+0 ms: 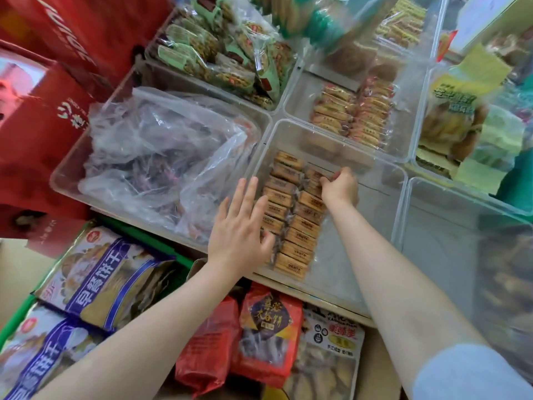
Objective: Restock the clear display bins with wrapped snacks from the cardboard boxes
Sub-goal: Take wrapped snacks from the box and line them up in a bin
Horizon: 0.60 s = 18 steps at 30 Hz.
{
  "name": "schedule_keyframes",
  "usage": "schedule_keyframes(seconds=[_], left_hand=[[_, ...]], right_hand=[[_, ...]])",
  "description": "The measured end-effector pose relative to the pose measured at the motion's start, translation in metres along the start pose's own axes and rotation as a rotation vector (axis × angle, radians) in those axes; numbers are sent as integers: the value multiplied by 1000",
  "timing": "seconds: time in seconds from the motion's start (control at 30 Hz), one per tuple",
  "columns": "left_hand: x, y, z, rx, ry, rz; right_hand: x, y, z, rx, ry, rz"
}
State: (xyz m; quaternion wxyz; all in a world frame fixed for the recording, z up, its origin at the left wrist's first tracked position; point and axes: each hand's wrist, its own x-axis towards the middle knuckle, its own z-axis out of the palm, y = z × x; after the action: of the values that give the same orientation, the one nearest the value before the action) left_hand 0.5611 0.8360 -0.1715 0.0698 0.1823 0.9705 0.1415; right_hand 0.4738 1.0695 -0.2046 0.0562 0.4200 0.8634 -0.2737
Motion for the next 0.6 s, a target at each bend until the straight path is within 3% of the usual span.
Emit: schedule_keyframes(seconds=[0.1,0.23,0.37,0.5,0.6], left_hand=[[1,1,-5,-18,-43,-4],[0,3,-11,2,-64,10],[-4,9,-12,108,-58,-21],[-44,70,-9,-44,41,67],[-100,160,-6,-286,-50,227]], right_hand=[[-12,6,-17,42,-188,-2],[-50,30,-54,69,-201,-143],[-106,61,-109,134,-341,-337],[-167,111,-185,156,-260,-462],[-194,164,-238,164,-128,-505]])
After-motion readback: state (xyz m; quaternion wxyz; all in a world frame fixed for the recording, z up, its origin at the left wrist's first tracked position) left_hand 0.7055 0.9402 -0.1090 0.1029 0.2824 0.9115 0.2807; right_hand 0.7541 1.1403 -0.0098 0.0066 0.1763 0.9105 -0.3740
